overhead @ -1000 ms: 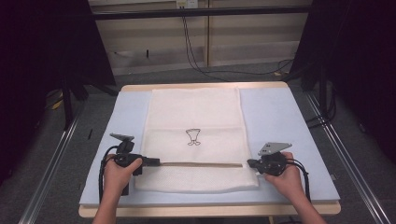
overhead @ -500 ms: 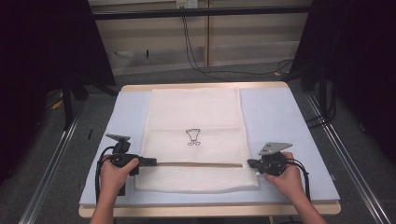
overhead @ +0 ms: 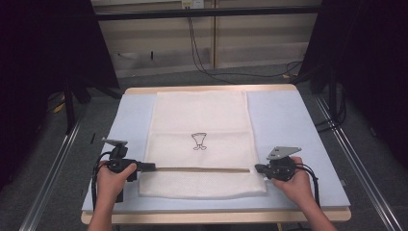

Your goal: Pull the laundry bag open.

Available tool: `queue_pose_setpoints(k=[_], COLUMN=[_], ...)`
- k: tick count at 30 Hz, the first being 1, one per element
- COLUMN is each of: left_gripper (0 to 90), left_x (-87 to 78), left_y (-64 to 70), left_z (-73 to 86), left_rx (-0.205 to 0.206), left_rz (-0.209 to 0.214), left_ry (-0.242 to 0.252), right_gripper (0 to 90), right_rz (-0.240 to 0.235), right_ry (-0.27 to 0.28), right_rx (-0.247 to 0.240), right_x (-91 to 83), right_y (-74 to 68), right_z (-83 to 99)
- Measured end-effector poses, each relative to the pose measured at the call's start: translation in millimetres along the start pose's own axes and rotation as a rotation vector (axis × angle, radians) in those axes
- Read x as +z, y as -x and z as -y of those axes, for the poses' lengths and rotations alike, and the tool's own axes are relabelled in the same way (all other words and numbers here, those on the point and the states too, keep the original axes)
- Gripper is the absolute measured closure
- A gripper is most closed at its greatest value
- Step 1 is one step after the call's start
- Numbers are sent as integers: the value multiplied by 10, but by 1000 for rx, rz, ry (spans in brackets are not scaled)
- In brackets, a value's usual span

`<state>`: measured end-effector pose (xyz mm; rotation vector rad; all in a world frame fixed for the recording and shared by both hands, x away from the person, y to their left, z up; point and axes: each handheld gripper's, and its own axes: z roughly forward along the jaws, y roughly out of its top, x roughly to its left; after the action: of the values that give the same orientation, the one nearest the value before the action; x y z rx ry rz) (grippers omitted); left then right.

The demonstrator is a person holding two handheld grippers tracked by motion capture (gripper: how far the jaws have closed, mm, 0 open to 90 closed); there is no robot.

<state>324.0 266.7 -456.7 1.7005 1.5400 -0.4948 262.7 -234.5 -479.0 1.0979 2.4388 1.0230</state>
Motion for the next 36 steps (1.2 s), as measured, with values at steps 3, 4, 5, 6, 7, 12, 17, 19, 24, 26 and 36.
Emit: queue_pose_setpoints(k=[3, 4, 5, 6, 7, 12, 17, 19, 24, 26, 36], left_gripper=[873, 873, 873, 873, 872, 872, 872, 872, 870, 855, 441], left_x=[-5, -16, -35, -44, -65, -228, -360, -396, -368, -375, -430], left_y=[-20, -23, -36, -42, -61, -230, -372, -438, -477, -452, -310], left_z=[3, 1, -1, -2, -4, 8, 29, 34, 44, 38, 20], left_rx=[-6, 4, 12, -4, -10, -44, -63, -84, -93, -63, 146], left_rz=[24, 11, 2, 2, -5, -18, -22, 4, -8, -57, -219], left_ry=[3, -5, -10, 7, 16, 42, 60, 77, 69, 74, 339], right_gripper=[900, 900, 900, 900, 900, 900, 900, 900, 900, 900, 391], right_rz=[0, 1, 2, -2, -2, -6, -5, -7, -6, -3, 145], right_ry=[1, -1, 0, 3, 5, 4, 3, 4, 4, 7, 165], right_rx=[0, 2, 4, 4, 4, 6, 6, 7, 5, 0, 115], right_x=[1, -1, -1, 1, 2, 0, -1, 0, 0, 0, -297], right_y=[0, 0, -2, -1, 1, 9, 11, 10, 9, 7, 221], right_z=[0, 0, 1, 2, 3, 6, 5, 5, 6, 7, 38])
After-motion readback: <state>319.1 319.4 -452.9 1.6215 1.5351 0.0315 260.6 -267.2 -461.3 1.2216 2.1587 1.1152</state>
